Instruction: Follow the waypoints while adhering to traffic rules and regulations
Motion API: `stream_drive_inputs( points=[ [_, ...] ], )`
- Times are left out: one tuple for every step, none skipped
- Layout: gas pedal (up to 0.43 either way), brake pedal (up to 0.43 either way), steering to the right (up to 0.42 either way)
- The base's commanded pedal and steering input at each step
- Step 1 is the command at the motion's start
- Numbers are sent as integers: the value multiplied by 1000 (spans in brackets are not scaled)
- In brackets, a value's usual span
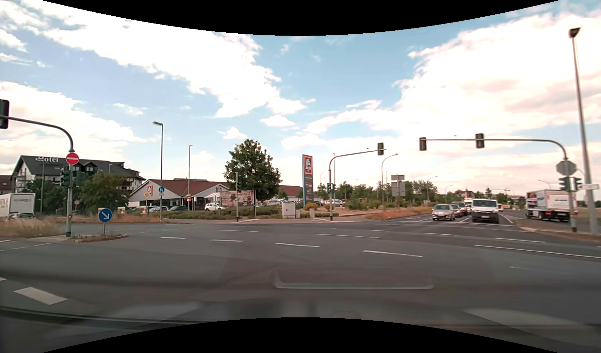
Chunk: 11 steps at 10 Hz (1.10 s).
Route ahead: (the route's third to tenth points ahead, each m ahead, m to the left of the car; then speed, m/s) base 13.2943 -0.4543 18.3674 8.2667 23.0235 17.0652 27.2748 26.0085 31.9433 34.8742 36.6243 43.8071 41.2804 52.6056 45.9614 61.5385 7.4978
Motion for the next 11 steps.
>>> stream_drive_inputs(
  points=[
    [169,0,-235],
    [138,0,-232],
    [118,0,-232],
    [118,0,-229],
    [118,0,-229],
    [118,0,-230],
    [118,0,-229],
    [118,0,-227],
    [118,0,-226],
    [130,0,-226],
    [150,0,-224]
  ],
)
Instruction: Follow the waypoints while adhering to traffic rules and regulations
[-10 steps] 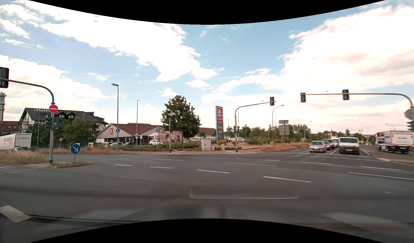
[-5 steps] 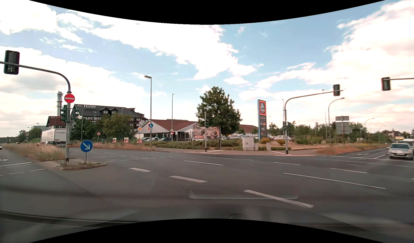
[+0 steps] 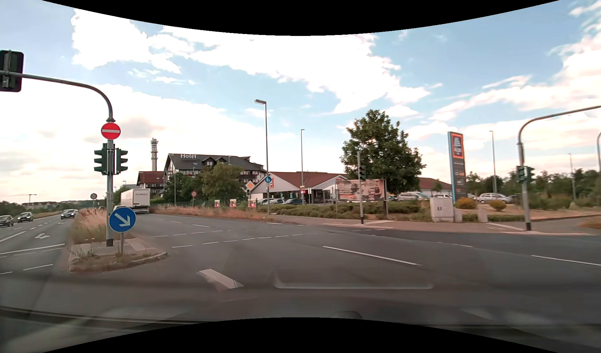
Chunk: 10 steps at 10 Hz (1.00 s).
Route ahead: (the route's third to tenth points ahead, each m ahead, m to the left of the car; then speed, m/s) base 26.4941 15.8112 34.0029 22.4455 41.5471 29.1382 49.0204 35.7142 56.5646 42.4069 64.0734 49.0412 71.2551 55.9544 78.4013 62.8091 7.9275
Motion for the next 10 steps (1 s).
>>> stream_drive_inputs(
  points=[
    [157,0,-223],
    [189,0,-223],
    [177,0,-223],
    [177,0,-221],
    [177,0,-216],
    [177,0,-216],
    [189,0,-213],
    [189,0,-211],
    [189,0,-210],
    [189,0,-204]
  ],
)
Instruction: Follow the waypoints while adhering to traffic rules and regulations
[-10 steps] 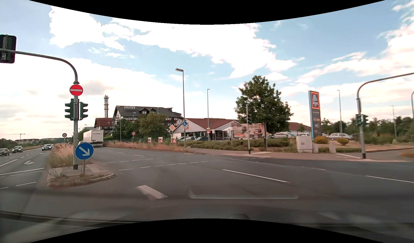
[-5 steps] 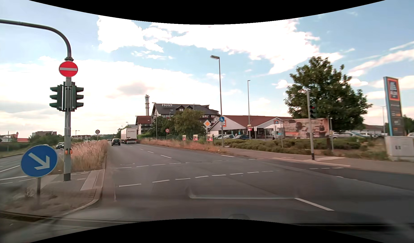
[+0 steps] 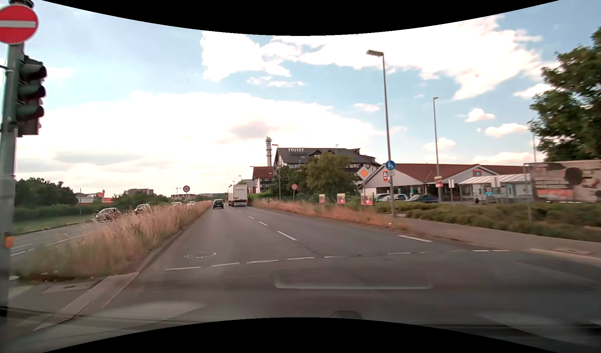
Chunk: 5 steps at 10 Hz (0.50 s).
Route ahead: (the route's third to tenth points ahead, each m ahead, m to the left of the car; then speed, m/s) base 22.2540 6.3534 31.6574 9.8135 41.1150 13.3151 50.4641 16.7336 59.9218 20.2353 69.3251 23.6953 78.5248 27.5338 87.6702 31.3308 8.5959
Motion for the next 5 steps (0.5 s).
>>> stream_drive_inputs(
  points=[
    [189,0,-195],
    [189,0,-186],
    [189,0,-176],
    [189,0,-168],
    [189,0,-155]
  ],
)
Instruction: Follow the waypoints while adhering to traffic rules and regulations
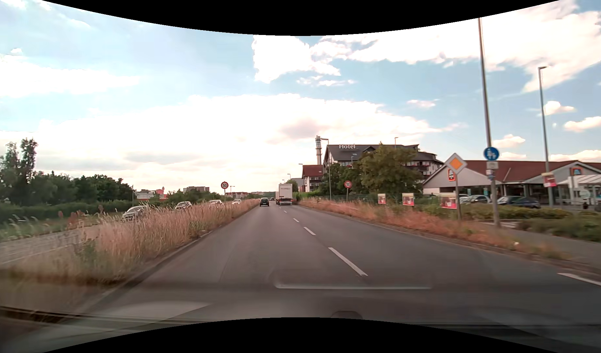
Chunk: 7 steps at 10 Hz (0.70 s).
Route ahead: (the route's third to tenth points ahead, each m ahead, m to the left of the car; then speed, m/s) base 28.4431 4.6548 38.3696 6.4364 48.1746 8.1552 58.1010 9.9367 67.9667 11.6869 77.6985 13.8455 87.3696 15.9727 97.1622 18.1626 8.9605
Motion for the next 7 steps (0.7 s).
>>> stream_drive_inputs(
  points=[
    [197,0,-143],
    [197,0,-130],
    [209,0,-103],
    [209,0,-81],
    [209,0,-66],
    [209,0,-55],
    [209,0,-46]
  ],
)
